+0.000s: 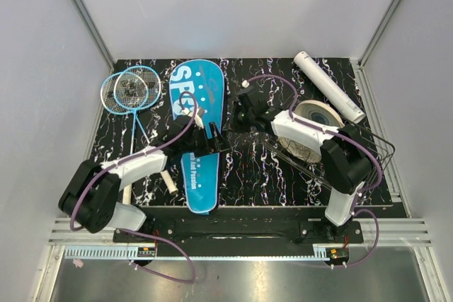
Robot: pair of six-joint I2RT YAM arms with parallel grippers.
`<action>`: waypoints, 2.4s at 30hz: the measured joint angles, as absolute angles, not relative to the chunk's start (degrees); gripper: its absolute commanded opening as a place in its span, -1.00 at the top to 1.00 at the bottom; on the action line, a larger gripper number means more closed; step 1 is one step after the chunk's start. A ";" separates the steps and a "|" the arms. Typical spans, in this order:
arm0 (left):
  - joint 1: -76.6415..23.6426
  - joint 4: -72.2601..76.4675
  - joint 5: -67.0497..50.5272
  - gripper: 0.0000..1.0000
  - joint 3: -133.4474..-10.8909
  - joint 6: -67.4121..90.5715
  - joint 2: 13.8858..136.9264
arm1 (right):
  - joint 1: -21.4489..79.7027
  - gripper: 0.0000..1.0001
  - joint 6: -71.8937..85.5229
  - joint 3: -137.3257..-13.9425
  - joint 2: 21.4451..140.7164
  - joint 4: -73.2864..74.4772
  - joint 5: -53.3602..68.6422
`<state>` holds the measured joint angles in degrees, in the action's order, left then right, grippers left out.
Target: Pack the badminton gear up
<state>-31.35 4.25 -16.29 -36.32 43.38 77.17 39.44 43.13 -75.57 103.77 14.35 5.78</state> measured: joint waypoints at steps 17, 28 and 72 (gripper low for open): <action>-29.95 -3.49 -15.81 1.00 -49.30 37.56 82.94 | 34.61 -0.22 42.41 -67.72 94.17 10.09 14.50; -26.06 -10.92 -15.75 1.00 -52.56 36.25 70.39 | 33.17 0.31 38.00 -65.06 93.23 8.58 14.76; -25.54 -11.16 -18.22 1.00 -53.52 37.93 68.51 | 39.05 0.10 63.55 -60.77 115.04 -17.34 26.04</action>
<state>-25.54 -11.16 -18.22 -53.52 37.93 68.51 39.05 63.55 -60.77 115.04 -17.34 26.04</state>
